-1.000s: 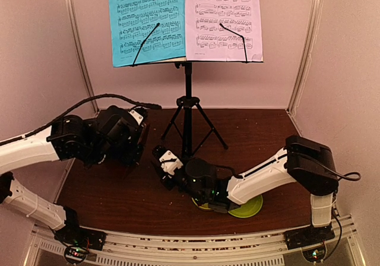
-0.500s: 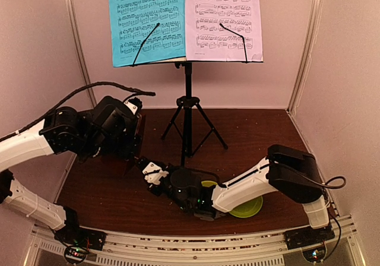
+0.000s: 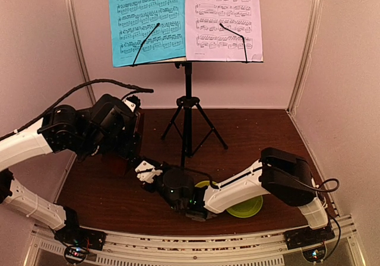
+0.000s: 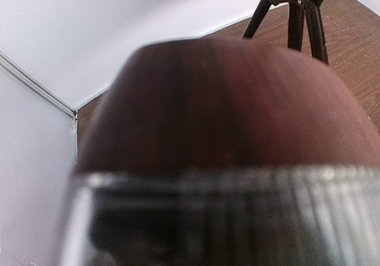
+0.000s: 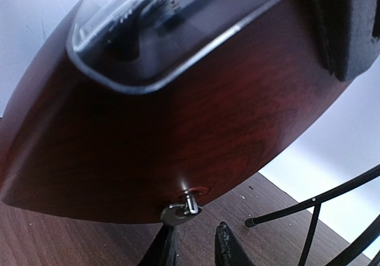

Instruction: Set up the instrument practice props

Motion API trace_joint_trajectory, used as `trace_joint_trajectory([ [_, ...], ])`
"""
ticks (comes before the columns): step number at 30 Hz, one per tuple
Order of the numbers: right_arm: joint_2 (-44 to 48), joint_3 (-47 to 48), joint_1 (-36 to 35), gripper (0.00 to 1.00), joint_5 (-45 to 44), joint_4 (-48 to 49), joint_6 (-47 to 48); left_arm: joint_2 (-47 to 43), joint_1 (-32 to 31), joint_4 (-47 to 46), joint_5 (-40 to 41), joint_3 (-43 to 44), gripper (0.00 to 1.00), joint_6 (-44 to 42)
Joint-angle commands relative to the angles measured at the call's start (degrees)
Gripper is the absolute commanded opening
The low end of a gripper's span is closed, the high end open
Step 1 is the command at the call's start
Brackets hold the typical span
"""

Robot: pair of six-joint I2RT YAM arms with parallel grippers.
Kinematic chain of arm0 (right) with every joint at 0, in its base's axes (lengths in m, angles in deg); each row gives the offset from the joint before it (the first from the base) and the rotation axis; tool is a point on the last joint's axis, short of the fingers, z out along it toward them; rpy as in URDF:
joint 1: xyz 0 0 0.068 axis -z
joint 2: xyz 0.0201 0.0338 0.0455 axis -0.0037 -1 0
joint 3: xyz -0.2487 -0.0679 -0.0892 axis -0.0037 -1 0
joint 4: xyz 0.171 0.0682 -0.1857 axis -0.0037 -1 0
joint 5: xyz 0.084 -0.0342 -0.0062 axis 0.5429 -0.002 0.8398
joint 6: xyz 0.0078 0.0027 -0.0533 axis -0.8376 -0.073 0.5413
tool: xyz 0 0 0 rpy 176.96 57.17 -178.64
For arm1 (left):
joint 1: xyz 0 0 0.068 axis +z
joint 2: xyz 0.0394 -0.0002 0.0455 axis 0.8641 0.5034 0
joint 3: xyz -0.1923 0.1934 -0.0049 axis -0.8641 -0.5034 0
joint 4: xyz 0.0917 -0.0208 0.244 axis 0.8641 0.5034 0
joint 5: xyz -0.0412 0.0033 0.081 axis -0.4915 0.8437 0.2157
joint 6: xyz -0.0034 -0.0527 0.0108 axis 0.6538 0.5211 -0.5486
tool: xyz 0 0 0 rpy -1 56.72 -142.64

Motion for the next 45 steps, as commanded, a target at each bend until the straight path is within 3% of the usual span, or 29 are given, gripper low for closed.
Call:
trace_joint_trajectory([
  [1,-1.4,1.7,-0.7,0.24,-2.4,2.2,1.6,-0.6,-0.2,-3.4,3.3,2.9,0.22,0.4],
  [8,-2.0,2.3,-1.4,0.29,-2.8,4.8,5.3,-1.0,-0.2,-3.6,3.4,2.7,0.23,0.9],
  [16,-2.7,3.7,-1.9,0.26,-4.8,8.4,9.6,-0.7,-0.2,-3.8,3.0,2.6,0.23,1.0],
  [23,-1.5,1.2,-2.0,0.09,-5.9,12.9,10.9,-0.7,-0.2,-3.9,3.5,2.8,0.23,0.7],
  [29,-1.5,0.2,-1.6,0.0,-5.5,14.2,10.3,-1.1,-0.2,-4.8,3.1,2.8,0.22,-0.3],
  [45,0.0,-2.2,0.3,0.03,0.3,11.2,5.7,-5.5,-0.2,-13.4,-3.3,-1.0,0.2,-4.8],
])
